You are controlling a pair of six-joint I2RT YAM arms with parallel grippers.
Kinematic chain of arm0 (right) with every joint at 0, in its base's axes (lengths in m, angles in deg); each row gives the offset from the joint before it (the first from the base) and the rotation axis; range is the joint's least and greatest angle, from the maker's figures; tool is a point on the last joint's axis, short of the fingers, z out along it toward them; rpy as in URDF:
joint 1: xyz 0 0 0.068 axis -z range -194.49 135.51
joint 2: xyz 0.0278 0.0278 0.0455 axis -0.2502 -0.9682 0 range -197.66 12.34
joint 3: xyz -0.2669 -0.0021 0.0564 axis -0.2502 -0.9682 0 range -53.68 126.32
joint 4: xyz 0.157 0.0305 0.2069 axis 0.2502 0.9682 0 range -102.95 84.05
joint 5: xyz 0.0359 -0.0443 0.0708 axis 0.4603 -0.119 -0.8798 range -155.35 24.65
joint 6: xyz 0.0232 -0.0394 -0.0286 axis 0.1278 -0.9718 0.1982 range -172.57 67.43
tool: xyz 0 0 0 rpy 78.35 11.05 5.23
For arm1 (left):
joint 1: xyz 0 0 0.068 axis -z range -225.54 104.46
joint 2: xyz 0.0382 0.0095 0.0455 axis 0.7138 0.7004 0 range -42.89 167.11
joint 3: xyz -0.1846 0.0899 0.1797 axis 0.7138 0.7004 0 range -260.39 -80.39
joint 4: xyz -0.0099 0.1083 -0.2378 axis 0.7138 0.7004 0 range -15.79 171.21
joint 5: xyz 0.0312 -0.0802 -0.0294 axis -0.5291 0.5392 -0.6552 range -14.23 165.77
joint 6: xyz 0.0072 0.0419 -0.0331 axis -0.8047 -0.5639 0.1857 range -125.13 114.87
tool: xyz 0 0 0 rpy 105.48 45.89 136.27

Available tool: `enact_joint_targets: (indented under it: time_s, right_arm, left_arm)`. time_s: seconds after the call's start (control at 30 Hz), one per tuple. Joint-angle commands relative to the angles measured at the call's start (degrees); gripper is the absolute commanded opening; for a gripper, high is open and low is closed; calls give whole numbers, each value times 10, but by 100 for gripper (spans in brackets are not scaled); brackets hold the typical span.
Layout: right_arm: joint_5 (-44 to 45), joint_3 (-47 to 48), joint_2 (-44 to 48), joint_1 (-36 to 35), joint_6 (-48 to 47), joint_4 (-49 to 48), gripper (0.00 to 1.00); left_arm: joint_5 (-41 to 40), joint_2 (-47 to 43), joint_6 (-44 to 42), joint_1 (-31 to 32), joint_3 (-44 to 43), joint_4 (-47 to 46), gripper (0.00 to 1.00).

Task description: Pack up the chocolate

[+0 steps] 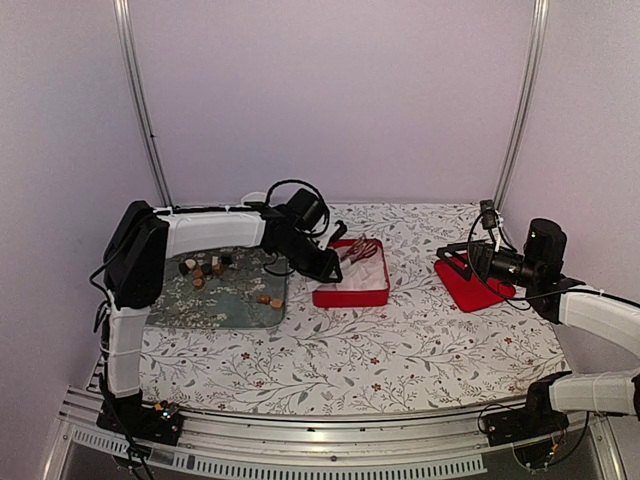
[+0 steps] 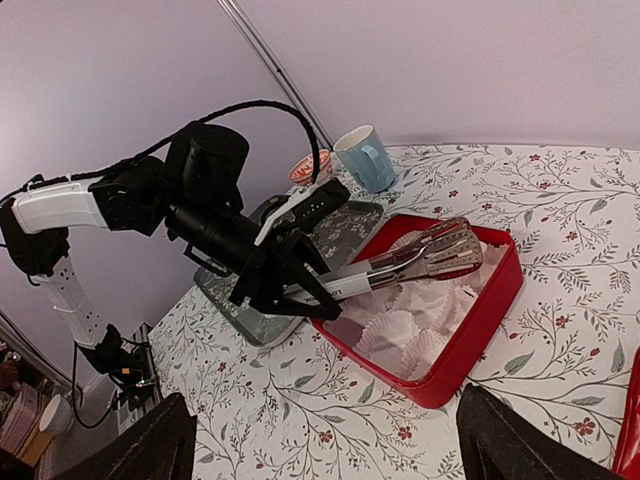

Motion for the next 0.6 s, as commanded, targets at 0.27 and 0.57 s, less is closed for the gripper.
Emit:
enact_joint_targets:
  time_s: [0.27, 0.57]
  right_arm:
    - [-6, -6, 1, 5, -6, -11, 93]
    - [-6, -6, 1, 5, -6, -11, 93]
  left_arm:
    - [5, 21, -5, -10, -36, -29, 24]
    - [3, 24, -4, -13, -38, -34, 36]
